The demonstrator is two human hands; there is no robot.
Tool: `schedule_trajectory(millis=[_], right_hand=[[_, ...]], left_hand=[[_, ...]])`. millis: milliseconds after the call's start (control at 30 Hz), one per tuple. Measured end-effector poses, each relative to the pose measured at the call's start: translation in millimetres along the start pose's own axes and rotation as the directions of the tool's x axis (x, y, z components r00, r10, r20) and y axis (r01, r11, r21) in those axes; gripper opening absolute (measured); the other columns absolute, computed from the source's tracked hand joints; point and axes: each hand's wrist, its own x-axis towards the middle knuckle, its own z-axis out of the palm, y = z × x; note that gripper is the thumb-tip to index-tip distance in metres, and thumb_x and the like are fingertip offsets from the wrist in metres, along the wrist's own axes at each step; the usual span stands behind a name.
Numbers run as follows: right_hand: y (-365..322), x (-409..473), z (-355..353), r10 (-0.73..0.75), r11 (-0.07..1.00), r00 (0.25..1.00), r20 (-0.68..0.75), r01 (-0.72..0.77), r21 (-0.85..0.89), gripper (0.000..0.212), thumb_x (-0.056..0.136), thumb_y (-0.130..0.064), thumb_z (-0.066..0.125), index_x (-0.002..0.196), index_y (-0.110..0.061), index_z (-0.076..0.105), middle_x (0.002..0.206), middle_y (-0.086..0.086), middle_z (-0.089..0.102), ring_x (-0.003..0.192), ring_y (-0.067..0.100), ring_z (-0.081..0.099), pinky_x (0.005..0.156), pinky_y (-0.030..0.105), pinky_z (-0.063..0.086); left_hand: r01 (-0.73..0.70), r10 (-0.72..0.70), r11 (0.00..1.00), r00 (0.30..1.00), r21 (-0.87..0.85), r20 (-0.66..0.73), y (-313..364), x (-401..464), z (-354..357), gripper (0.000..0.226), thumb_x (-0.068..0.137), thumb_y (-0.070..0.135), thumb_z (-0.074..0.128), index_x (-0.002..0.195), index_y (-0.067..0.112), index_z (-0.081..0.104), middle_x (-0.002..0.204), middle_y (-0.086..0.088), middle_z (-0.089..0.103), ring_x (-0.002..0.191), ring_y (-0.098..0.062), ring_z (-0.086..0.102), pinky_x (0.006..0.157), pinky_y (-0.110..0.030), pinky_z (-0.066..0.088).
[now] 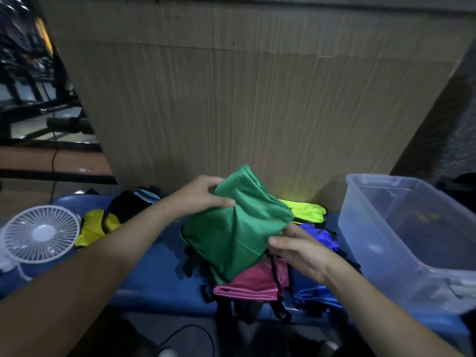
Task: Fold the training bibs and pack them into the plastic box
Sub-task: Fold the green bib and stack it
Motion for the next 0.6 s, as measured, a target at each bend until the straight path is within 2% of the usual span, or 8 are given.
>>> schedule_trajectory(millis=[167, 267, 367, 433, 500, 600], right_hand=[[-15, 2, 29, -0.152, 0.981, 0.985, -0.077, 0.141, -0.133, 0.061, 0.079, -0.005, 0.073, 0.137, -0.007, 0.052, 0.135, 0.012, 0.064, 0.127, 0.032, 0.058, 0.107, 0.045, 0.046], [-32, -8, 43, -0.2, 0.974, 0.967, -0.159, 0.178, -0.143, 0.045, 0.088, 0.003, 0.065, 0.132, -0.004, 0.056, 0.128, 0.012, 0.068, 0.121, 0.032, 0.063, 0.103, 0.044, 0.05], [-49, -20, 49, -0.248, 0.958, 0.946, -0.21, 0.207, -0.197, 0.039, 0.092, 0.008, 0.057, 0.126, -0.009, 0.06, 0.121, 0.009, 0.071, 0.111, 0.031, 0.068, 0.096, 0.045, 0.055], [-55, -23, 47, -0.254, 0.95, 0.942, -0.219, 0.201, -0.239, 0.036, 0.092, 0.006, 0.06, 0.122, -0.014, 0.062, 0.117, 0.008, 0.073, 0.105, 0.029, 0.07, 0.089, 0.042, 0.056], [-56, -23, 41, -0.229, 0.942, 0.948, -0.221, 0.158, -0.297, 0.037, 0.091, 0.003, 0.063, 0.122, -0.018, 0.063, 0.116, 0.006, 0.073, 0.105, 0.027, 0.071, 0.091, 0.043, 0.056], [-52, -15, 28, -0.152, 0.895, 0.964, -0.216, 0.042, -0.445, 0.036, 0.091, -0.001, 0.065, 0.123, -0.018, 0.062, 0.115, 0.005, 0.074, 0.106, 0.028, 0.07, 0.096, 0.048, 0.055]], left_hand=[[-0.04, 0.035, 0.983, 0.999, -0.181, -0.029, 26, -30, -6, 0.043, 0.084, 0.015, 0.079, 0.124, 0.025, 0.067, 0.115, 0.002, 0.075, 0.108, -0.017, 0.071, 0.098, -0.043, 0.055], [-0.067, 0.063, 0.962, 0.998, -0.265, -0.021, 33, -47, -4, 0.045, 0.087, 0.009, 0.075, 0.129, 0.02, 0.063, 0.12, -0.001, 0.073, 0.112, -0.019, 0.069, 0.099, -0.043, 0.055], [-0.12, 0.12, 0.955, 0.993, -0.272, -0.015, 34, -60, -1, 0.051, 0.088, 0.006, 0.073, 0.135, 0.017, 0.058, 0.129, 0.0, 0.068, 0.121, -0.017, 0.064, 0.101, -0.038, 0.053], [-0.124, 0.122, 0.951, 0.992, -0.282, -0.024, 29, -63, 2, 0.053, 0.088, 0.003, 0.071, 0.137, 0.014, 0.055, 0.132, 0.0, 0.067, 0.123, -0.016, 0.062, 0.102, -0.035, 0.052], [-0.1, 0.097, 0.953, 0.995, -0.286, -0.023, 19, -62, 6, 0.052, 0.087, 0.003, 0.072, 0.136, 0.013, 0.055, 0.131, -0.001, 0.067, 0.123, -0.018, 0.063, 0.101, -0.035, 0.052], [0.001, 0.002, 0.97, 1.0, -0.243, 0.011, 0, -53, 14, 0.044, 0.09, 0.012, 0.072, 0.131, 0.016, 0.059, 0.121, -0.003, 0.072, 0.114, -0.026, 0.068, 0.082, -0.038, 0.052]])
